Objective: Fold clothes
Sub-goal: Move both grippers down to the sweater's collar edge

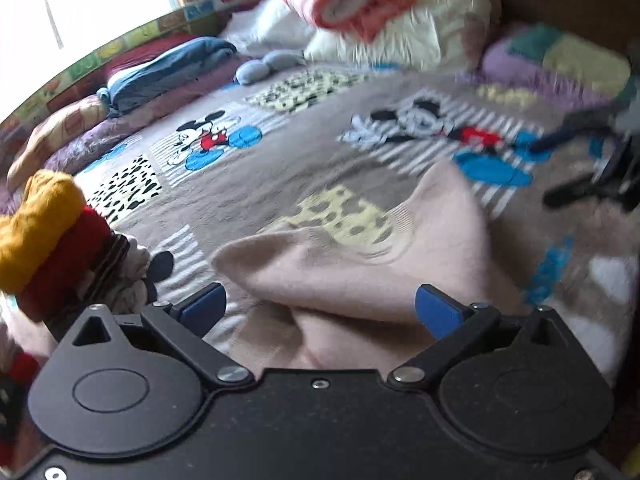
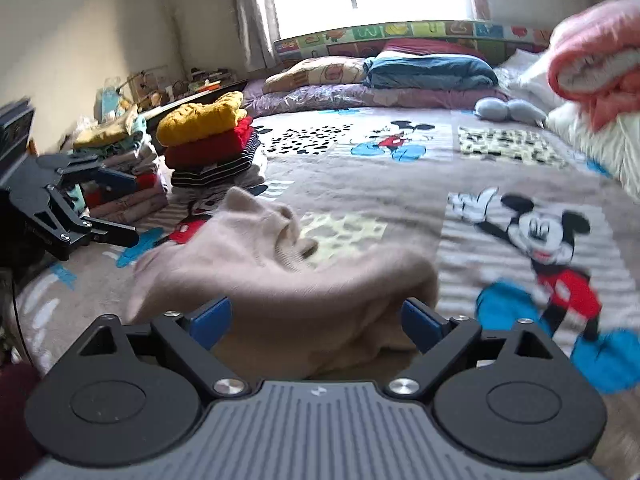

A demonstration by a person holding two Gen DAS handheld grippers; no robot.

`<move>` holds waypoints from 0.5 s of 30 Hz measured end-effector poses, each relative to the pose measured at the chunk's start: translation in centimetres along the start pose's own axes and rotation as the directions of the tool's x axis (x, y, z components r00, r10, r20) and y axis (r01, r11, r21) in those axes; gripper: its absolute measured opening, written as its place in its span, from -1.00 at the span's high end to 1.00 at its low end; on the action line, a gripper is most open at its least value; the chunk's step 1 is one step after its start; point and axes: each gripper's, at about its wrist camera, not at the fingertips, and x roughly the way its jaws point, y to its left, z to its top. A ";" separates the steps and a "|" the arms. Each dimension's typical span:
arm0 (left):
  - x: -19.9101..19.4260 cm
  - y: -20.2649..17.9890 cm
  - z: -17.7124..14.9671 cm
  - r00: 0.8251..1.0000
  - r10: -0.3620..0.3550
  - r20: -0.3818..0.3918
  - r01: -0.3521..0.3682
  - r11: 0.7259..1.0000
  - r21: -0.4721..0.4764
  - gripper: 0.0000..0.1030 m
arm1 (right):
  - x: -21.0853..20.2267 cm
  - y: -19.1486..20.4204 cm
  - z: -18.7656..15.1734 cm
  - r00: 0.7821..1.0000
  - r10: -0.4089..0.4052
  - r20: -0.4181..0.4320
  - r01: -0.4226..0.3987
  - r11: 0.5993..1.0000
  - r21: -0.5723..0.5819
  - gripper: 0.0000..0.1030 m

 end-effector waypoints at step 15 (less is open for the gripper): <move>7.9 4.2 4.9 0.981 -0.166 -0.101 0.182 0.968 0.171 -0.47 | 7.4 -4.1 4.9 0.989 0.080 -0.124 -0.095 0.988 -0.125 -0.58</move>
